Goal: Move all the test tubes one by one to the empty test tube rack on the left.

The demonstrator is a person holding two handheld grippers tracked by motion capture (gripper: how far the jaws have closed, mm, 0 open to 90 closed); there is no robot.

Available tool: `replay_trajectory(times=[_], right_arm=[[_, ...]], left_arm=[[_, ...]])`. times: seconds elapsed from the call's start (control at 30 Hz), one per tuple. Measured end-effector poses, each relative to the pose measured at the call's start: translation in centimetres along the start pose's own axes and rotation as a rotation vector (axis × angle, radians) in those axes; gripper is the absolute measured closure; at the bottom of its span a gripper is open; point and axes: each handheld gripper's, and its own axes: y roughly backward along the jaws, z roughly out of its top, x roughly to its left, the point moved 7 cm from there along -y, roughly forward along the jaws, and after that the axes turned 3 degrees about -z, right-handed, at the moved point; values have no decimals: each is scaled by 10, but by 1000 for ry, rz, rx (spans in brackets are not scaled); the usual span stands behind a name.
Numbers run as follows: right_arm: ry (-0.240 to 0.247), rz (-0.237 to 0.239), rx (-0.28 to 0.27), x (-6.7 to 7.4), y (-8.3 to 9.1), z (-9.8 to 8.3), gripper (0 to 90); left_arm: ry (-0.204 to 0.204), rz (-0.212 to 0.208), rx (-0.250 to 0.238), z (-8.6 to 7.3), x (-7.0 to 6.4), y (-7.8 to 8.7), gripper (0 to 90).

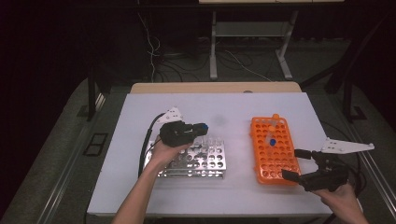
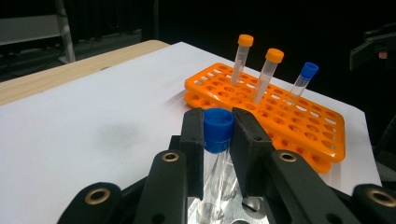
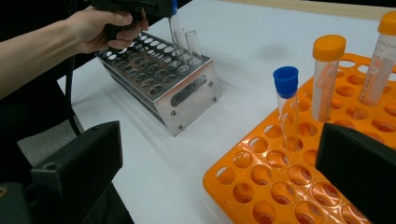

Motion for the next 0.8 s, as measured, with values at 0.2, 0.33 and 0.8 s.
replay_trajectory(times=[0.2, 0.33, 0.8], right_arm=[[-1, 1, 5, 0, -1, 0, 4], [-4, 2, 14, -2, -4, -1, 4], [-6, -13, 42, -14, -13, -2, 4]], left_arm=[[9, -5, 40, -5, 0, 1, 732], [33, -19, 46, -6, -1, 1, 663], [86, 1, 15, 6, -8, 15, 340]])
